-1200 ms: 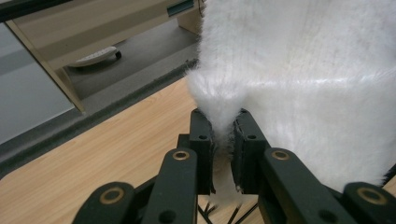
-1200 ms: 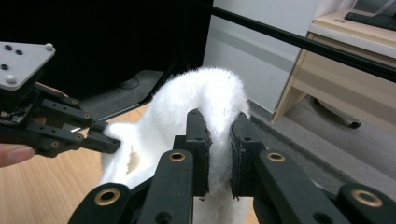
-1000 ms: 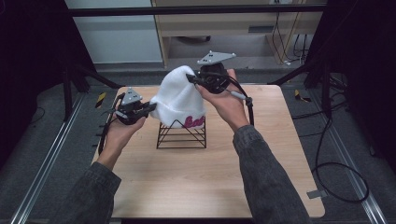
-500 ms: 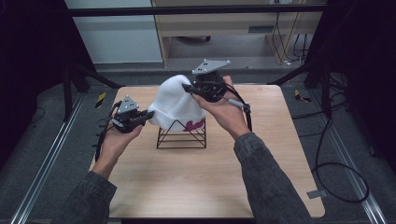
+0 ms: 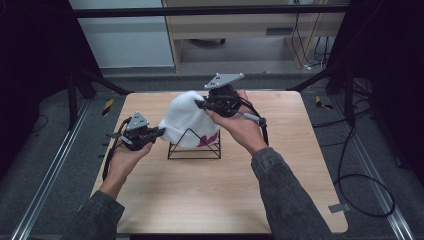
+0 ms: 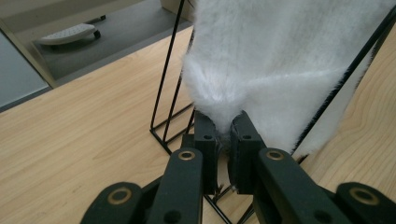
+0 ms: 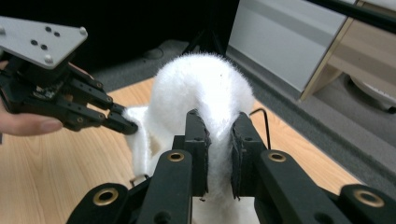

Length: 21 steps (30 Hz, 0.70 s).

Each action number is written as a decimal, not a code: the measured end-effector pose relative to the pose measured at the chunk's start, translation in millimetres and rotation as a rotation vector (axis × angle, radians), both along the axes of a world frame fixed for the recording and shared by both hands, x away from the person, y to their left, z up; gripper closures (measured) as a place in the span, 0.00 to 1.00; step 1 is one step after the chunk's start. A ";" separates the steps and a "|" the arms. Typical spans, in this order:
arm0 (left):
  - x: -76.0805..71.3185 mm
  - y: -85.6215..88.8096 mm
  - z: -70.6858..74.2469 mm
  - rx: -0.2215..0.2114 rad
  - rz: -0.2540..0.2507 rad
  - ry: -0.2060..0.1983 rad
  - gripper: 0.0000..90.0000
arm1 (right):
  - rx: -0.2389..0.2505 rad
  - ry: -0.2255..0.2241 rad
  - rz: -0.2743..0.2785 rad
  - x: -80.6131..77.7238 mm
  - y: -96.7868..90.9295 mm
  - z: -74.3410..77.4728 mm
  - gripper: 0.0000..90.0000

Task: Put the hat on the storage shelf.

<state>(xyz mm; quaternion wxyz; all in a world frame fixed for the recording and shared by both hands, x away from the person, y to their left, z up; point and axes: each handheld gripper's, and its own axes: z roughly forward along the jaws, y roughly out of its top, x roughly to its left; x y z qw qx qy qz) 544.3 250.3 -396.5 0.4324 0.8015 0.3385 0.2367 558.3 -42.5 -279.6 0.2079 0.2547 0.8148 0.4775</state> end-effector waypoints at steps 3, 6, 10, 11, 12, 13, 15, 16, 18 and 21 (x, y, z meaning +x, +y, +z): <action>0.1 1.9 -3.4 0.005 0.000 0.010 0.93 | -0.020 0.012 0.001 1.1 1.3 -4.2 0.89; 0.6 4.8 -7.9 -0.004 0.001 0.019 0.93 | -0.010 0.022 0.002 2.4 2.7 -10.5 0.89; -1.0 6.7 -11.5 -0.005 0.002 0.027 0.93 | -0.012 0.026 0.004 3.4 4.9 -13.0 0.89; -1.0 7.7 -13.0 -0.010 0.002 0.029 0.93 | -0.011 0.031 0.005 3.4 6.5 -13.7 0.89; -1.2 8.3 -14.0 -0.011 0.004 0.031 0.93 | -0.014 0.031 0.005 3.5 7.2 -13.9 0.89; -1.2 8.3 -14.0 -0.011 0.004 0.031 0.93 | -0.015 0.032 0.005 3.6 7.9 -14.2 0.89; -1.8 8.9 -16.9 -0.011 0.004 0.034 0.93 | -0.016 0.034 0.007 3.5 8.4 -14.6 0.89; -2.2 9.4 -18.9 -0.007 0.001 0.036 0.93 | -0.018 0.037 0.007 3.3 9.0 -15.1 0.89; -3.2 9.8 -22.3 -0.007 0.001 0.043 0.93 | -0.023 0.041 0.010 3.1 10.0 -17.4 0.89; -3.5 10.5 -26.0 -0.005 0.000 0.049 0.93 | -0.029 0.050 0.010 3.3 10.9 -21.1 0.88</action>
